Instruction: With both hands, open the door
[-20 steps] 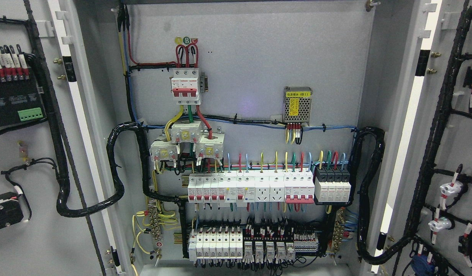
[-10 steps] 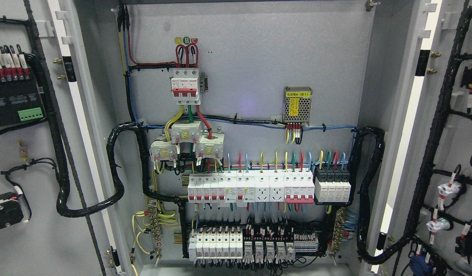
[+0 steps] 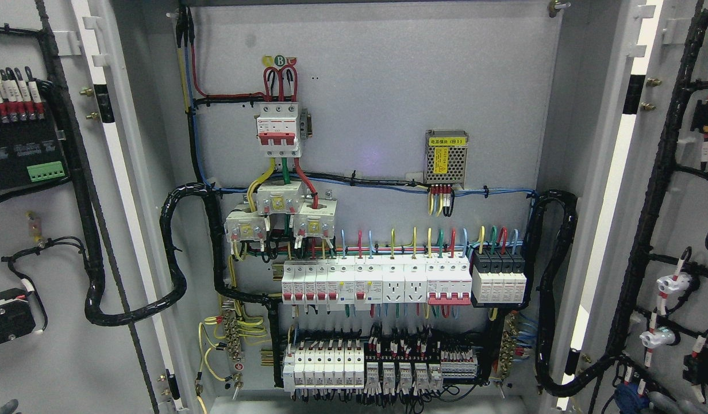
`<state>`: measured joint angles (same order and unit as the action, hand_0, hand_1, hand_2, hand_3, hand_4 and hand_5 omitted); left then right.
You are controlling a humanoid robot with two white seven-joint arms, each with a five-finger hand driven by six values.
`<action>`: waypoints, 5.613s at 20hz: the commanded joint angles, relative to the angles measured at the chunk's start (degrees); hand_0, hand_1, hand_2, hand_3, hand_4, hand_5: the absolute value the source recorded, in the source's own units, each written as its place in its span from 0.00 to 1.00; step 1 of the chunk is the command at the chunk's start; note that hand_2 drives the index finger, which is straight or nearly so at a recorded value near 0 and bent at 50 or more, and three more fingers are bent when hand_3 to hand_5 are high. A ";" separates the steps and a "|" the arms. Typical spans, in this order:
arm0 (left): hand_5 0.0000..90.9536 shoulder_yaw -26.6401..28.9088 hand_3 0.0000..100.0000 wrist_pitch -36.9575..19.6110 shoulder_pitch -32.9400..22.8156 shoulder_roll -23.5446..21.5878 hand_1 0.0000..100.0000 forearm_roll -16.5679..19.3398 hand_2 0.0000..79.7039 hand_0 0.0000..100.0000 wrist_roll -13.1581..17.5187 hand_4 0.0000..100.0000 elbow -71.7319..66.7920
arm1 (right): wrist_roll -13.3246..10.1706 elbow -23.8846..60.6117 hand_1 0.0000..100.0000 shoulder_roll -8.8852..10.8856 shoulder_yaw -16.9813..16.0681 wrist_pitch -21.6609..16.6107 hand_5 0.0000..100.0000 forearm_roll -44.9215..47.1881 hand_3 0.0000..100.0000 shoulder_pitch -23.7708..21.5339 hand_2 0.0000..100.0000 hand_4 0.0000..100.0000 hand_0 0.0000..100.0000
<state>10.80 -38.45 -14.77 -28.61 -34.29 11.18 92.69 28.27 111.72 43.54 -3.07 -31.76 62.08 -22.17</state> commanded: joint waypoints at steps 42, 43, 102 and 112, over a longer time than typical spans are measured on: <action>0.00 -17.75 0.00 24.65 -23.82 15.33 0.00 22.86 0.00 0.00 -0.55 0.04 -12.16 | -5.68 -64.23 0.00 -36.68 26.89 -8.93 0.00 -27.97 0.00 -17.83 0.00 0.00 0.00; 0.00 -17.75 0.00 24.65 -23.55 15.68 0.00 23.38 0.00 0.00 -0.46 0.04 -14.79 | -5.68 -67.04 0.00 -37.64 26.80 -8.93 0.00 -28.15 0.00 -17.74 0.00 0.00 0.00; 0.00 -9.40 0.00 31.86 10.99 28.69 0.00 26.11 0.00 0.00 -0.20 0.04 -97.79 | -25.36 -107.24 0.00 -48.02 19.85 25.08 0.00 -42.39 0.00 11.18 0.00 0.00 0.00; 0.00 -9.40 0.00 31.86 10.99 28.69 0.00 26.20 0.00 0.00 -0.20 0.04 -97.61 | -25.28 -107.15 0.00 -48.02 19.77 24.99 0.00 -42.39 0.00 11.09 0.00 0.00 0.00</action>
